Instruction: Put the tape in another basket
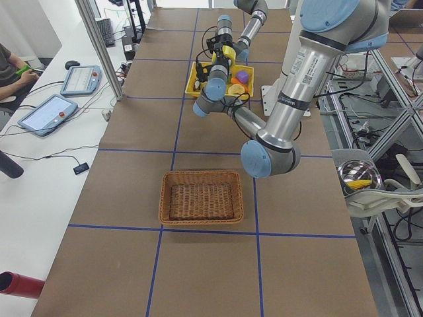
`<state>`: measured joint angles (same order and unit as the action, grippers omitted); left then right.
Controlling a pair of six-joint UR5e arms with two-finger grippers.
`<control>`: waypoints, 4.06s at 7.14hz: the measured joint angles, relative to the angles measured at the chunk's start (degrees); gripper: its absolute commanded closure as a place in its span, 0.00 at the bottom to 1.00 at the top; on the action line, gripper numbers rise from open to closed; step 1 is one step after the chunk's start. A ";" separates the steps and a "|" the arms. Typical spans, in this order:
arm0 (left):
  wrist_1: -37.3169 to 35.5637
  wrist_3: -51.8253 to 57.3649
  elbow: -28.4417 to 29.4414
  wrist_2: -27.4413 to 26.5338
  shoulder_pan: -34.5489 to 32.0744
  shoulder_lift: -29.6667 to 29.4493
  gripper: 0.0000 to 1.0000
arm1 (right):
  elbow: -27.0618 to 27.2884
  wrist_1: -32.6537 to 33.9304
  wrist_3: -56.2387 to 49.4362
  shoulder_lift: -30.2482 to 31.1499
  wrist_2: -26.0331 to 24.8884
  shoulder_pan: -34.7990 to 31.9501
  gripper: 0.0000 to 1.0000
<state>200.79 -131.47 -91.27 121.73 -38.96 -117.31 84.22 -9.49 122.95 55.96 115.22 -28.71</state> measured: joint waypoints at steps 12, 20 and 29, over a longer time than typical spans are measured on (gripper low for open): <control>0.46 -4.60 -2.42 -3.48 0.71 0.89 1.00 | 2.69 -3.15 0.47 2.45 -2.84 -0.89 0.00; -8.34 1.04 5.33 17.06 -25.85 8.76 1.00 | 4.31 1.23 -24.40 22.87 6.60 -20.05 0.00; -48.84 60.02 6.39 23.02 -38.24 23.92 1.00 | 4.53 46.72 -82.15 33.37 21.88 -48.07 0.00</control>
<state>151.94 -71.45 -84.88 144.75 -77.21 -93.39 88.75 37.23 40.80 89.33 137.09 -76.78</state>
